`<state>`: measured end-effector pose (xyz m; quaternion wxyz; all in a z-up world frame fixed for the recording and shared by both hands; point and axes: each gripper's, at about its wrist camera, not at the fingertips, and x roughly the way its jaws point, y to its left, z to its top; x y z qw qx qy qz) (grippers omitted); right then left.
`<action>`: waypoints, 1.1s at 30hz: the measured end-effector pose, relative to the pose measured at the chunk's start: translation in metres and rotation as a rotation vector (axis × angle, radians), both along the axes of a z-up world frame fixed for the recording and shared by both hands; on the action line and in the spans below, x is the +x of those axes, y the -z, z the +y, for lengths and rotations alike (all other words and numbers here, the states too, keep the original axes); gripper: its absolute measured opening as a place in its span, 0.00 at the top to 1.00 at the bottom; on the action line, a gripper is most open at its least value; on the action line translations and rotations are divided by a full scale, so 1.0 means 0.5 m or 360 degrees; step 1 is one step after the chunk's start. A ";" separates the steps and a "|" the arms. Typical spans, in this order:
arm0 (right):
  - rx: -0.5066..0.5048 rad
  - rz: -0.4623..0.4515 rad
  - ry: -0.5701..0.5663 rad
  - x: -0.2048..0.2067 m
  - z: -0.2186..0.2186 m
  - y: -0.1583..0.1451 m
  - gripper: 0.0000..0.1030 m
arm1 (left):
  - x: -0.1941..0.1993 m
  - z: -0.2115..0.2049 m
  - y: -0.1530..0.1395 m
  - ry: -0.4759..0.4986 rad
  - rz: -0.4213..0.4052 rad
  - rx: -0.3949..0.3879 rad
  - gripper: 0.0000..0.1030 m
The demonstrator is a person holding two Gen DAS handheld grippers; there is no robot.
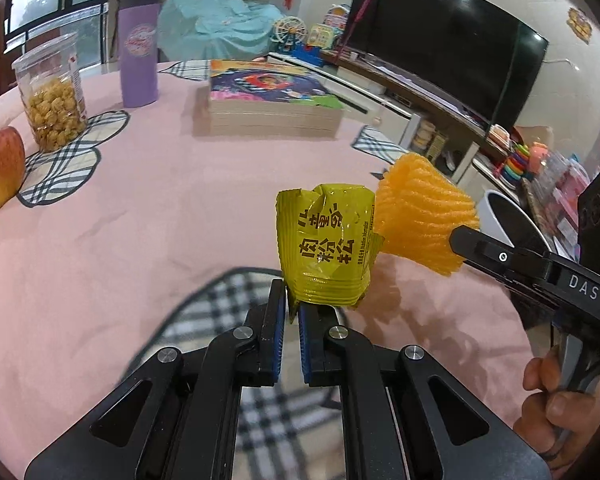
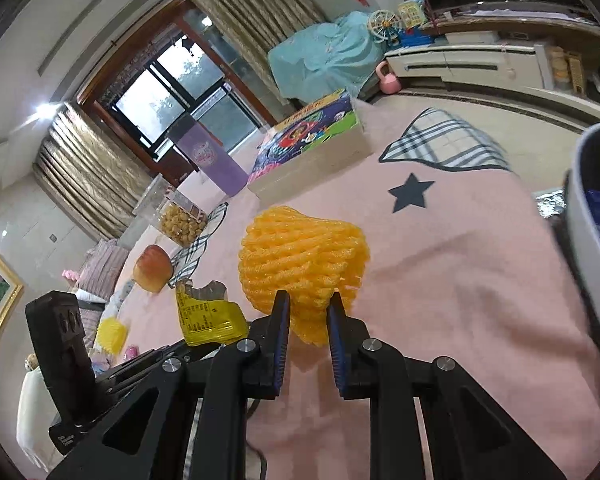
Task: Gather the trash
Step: 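Carry yellow bag in left gripper and orange net in right gripper over bin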
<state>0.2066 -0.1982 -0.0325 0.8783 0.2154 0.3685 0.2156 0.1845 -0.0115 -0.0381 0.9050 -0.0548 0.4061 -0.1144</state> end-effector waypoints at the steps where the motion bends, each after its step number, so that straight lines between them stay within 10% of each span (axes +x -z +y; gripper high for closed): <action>1: -0.0001 -0.0007 0.0005 -0.009 -0.006 -0.003 0.82 | -0.004 -0.006 -0.001 0.0010 0.0000 -0.0001 0.94; 33: 0.0051 -0.0075 0.0289 -0.156 -0.192 -0.029 0.82 | -0.059 -0.208 -0.047 0.0332 -0.0049 0.0007 0.94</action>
